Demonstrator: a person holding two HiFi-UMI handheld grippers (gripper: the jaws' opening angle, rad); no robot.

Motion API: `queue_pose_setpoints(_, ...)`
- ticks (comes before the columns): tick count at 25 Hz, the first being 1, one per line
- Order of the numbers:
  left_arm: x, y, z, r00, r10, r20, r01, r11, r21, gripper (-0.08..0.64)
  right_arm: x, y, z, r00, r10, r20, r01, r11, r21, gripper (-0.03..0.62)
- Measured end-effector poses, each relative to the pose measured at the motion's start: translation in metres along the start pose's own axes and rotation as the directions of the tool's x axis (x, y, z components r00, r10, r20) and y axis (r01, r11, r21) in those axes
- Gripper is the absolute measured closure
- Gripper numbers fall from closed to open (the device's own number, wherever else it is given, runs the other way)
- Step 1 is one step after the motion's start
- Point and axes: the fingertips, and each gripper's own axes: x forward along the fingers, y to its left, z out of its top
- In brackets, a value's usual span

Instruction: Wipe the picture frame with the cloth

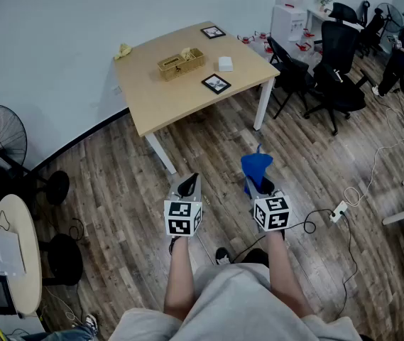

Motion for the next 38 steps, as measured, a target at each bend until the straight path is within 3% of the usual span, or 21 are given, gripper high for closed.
queue_pose_setpoints(13,-0.009,0.015,-0.005,1.0,-0.02,0.012,0.02,0.999,-0.037,0.508,0.0,0.012,0.0,0.999,-0.032,0.011,0.032,0.999,-0.004,0.491)
queue_pose_setpoints(22,-0.005,0.039,-0.002,0.999,0.014,0.034,-0.012,0.998,-0.054,0.508,0.02,0.011,0.007,1.0,-0.013,0.024,0.013,1.0,-0.002,0.491)
queue_pose_setpoints(33,0.053,0.09,0.019,0.998,0.048,0.037,-0.046,0.997,-0.055,0.508,0.097,-0.024,0.034,0.999,-0.011,0.032,0.01,1.0,0.025,0.491)
queue_pose_setpoints(38,0.093,0.124,0.024,0.995,0.099,-0.019,-0.099,0.995,-0.026,0.508,0.146,-0.042,0.048,0.999,-0.01,0.039,0.008,0.999,0.052,0.491)
